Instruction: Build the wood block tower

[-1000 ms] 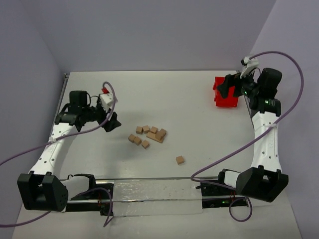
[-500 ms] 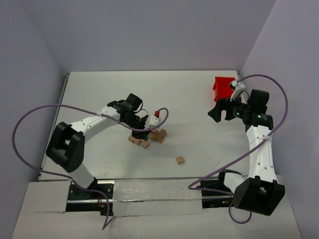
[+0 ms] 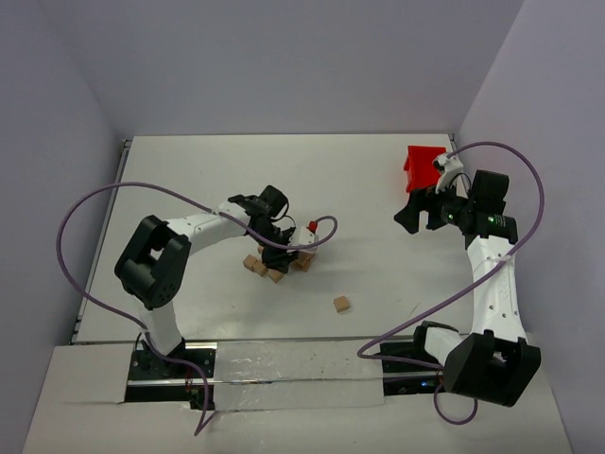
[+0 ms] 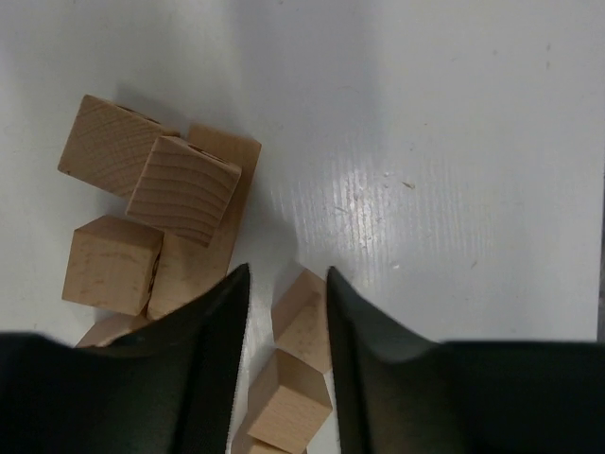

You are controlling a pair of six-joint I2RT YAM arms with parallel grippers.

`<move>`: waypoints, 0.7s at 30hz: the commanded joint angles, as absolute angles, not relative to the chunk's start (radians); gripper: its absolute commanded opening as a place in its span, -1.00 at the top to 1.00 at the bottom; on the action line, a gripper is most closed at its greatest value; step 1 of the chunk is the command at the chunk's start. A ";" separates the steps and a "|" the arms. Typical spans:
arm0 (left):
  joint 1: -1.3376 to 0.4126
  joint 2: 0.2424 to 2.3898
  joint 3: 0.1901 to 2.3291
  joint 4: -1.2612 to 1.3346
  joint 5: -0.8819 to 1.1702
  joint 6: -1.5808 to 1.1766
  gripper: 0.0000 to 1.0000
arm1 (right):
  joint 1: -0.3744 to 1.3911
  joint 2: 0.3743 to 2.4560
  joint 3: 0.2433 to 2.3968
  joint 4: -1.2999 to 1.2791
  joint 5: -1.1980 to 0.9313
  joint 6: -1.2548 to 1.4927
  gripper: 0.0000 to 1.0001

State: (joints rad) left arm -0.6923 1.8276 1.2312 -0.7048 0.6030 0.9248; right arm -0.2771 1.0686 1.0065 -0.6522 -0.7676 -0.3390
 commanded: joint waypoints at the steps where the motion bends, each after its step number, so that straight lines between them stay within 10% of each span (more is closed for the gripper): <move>1: -0.709 1.852 1.267 -0.643 0.566 0.939 0.00 | -0.270 1.081 1.020 -0.658 -0.767 -0.354 -0.99; 21: -0.710 1.907 1.321 -0.585 0.507 0.998 -0.26 | -0.270 1.131 1.006 -0.661 -0.778 -0.350 -0.99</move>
State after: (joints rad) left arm -0.7052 1.8835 1.2671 -0.6189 0.4963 0.9562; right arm -0.2771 1.1200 1.0058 -0.6549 -0.7681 -0.3492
